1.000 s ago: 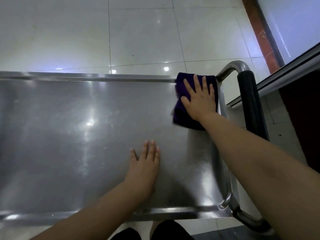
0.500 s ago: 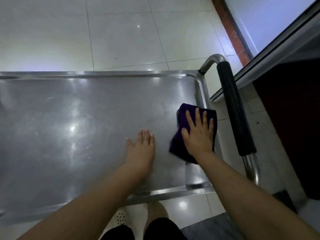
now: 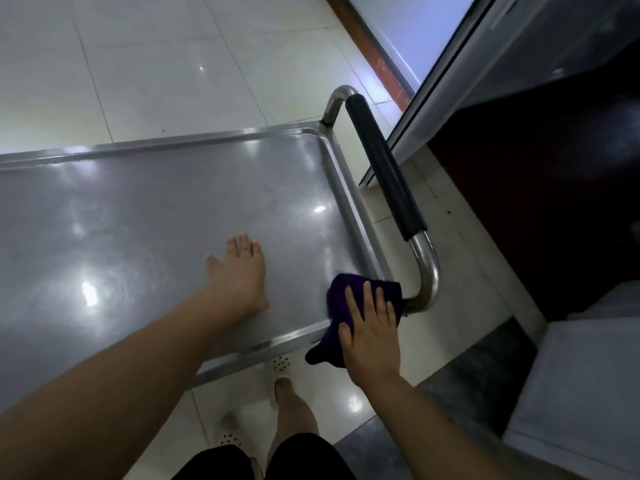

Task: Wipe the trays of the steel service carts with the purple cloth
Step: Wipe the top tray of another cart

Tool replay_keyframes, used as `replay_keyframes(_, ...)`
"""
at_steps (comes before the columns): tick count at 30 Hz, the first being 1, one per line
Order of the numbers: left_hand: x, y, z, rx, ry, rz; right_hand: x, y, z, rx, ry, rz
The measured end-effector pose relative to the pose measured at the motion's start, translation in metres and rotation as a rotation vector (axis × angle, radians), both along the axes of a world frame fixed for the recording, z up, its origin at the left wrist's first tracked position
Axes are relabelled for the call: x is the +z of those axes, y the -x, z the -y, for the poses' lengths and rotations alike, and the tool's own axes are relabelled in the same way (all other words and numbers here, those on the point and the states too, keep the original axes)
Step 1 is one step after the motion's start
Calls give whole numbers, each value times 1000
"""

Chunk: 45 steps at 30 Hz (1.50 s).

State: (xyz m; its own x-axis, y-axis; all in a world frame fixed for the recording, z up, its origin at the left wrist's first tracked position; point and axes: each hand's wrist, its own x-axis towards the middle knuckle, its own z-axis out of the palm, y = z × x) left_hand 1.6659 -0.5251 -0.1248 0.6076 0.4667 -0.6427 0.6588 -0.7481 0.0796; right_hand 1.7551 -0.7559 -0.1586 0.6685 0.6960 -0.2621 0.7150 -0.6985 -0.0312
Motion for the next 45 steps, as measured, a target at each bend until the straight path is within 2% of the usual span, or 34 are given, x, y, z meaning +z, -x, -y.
replay_keyframes(4, -1, 2, -2, -24, -9, 9, -2, -6, -6, -14, 42, 20)
replay_keyframes(10, 0, -3, -8, -49, -16, -27, -2, -56, -63, -34, 96, -1)
replay_keyframes(15, 3, -7, -13, -84, -31, -61, 1, -112, -143, 8, 57, -11)
replay_keyframes(27, -6, -5, -26, -42, 95, -33, -7, -189, -305, 71, 31, 14)
replay_keyframes(34, 0, -3, -28, -16, 109, -16, -11, -178, -315, 77, 13, 69)
replay_keyframes(39, -1, -5, -26, 7, 111, -23, -14, -117, -312, 281, -36, 55)
replay_keyframes(42, 5, 7, -41, 18, 97, 46, -16, -95, -302, 408, -14, 35)
replay_keyframes(45, 14, 38, -88, 58, -50, 69, -10, -105, -294, 459, -4, 22)
